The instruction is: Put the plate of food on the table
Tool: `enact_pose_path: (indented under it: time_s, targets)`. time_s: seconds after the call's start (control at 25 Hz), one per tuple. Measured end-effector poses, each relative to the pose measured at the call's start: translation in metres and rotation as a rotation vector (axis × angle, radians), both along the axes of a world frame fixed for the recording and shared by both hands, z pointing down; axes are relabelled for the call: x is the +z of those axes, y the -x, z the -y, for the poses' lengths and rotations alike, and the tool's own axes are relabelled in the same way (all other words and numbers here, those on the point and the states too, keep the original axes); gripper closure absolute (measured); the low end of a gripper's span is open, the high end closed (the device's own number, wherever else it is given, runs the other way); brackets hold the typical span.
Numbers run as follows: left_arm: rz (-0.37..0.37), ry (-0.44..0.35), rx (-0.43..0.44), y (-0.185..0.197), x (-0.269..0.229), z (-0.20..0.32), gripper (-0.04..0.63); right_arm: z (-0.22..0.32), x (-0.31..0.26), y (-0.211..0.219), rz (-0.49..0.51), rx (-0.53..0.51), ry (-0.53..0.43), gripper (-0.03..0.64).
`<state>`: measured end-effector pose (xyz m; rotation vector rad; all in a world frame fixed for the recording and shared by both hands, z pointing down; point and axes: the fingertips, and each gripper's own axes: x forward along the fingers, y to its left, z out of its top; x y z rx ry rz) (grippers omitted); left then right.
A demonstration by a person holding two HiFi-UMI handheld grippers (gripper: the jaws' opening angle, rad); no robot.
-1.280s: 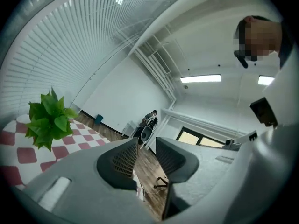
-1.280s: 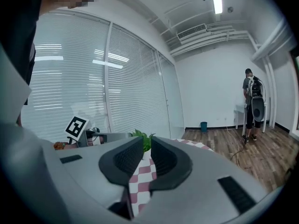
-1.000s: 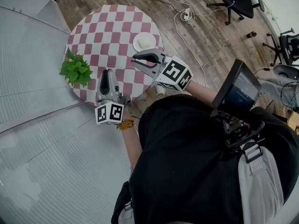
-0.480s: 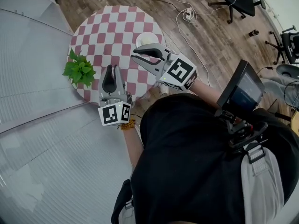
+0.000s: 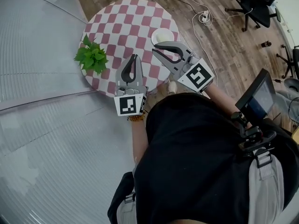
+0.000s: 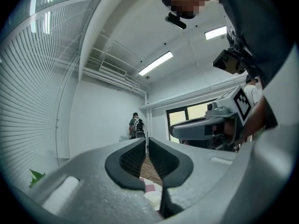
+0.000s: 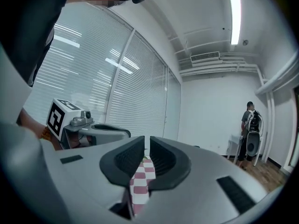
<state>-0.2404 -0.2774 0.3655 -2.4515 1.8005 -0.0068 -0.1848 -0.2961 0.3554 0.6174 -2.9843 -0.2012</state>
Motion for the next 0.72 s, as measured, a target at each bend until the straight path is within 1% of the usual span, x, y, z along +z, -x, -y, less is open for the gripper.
enact_pose_path:
  time_s: [0.24,0.36,0.6,0.72]
  targets:
    - [0.005,0.018,0.006,-0.002,0.009,-0.004,0.574,-0.003,0.007,0.002,-0.01,-0.007,-0.005,0.588]
    - [0.008,0.031,0.007,-0.002,0.014,-0.001,0.574,-0.003,0.012,0.005,-0.021,-0.022,0.008,0.6]
    - [0.004,0.051,0.013,-0.001,0.024,0.008,0.574,-0.008,0.023,0.009,-0.025,-0.067,0.02,0.606]
    - [0.005,0.057,0.027,-0.008,0.026,0.015,0.574,-0.011,0.028,0.007,-0.041,-0.106,-0.009,0.606]
